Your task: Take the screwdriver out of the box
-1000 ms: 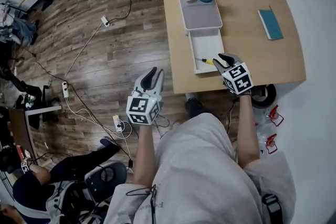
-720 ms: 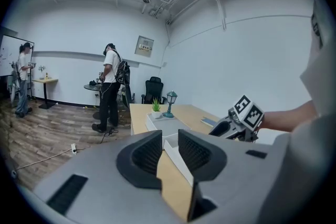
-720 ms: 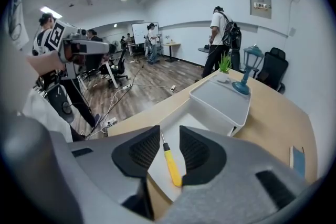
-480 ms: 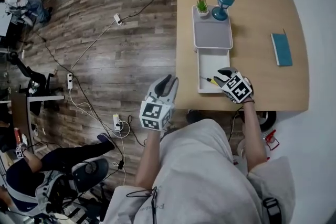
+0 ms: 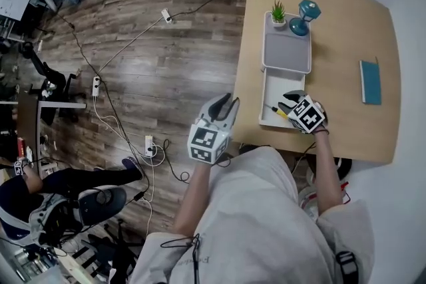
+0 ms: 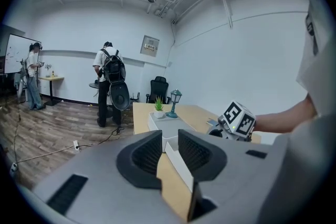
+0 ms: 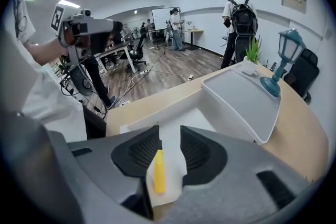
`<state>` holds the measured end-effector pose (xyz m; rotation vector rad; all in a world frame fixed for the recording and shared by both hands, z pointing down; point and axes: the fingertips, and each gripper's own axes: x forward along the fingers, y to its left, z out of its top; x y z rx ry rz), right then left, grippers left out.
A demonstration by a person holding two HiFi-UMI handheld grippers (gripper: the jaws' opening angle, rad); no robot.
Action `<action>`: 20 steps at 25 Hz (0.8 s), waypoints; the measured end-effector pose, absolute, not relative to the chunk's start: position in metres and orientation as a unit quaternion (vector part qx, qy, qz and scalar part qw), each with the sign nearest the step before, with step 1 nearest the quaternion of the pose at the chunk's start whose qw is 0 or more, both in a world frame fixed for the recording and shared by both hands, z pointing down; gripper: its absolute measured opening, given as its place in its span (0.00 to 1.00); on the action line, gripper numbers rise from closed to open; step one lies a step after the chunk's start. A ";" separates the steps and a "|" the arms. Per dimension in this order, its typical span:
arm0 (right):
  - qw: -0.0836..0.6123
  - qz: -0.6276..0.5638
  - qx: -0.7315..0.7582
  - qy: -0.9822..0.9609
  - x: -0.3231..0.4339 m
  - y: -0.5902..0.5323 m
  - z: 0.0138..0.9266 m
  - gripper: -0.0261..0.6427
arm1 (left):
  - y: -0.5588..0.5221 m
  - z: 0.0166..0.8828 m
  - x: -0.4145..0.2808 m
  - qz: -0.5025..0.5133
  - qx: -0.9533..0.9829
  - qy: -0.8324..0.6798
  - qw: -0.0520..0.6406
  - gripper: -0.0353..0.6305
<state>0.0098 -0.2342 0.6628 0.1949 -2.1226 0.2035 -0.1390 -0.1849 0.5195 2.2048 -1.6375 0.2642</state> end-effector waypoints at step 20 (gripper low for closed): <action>0.553 0.097 0.009 -0.827 0.009 -0.198 0.714 0.23 | -0.189 0.548 -0.128 0.088 0.774 -0.586 0.222 0.18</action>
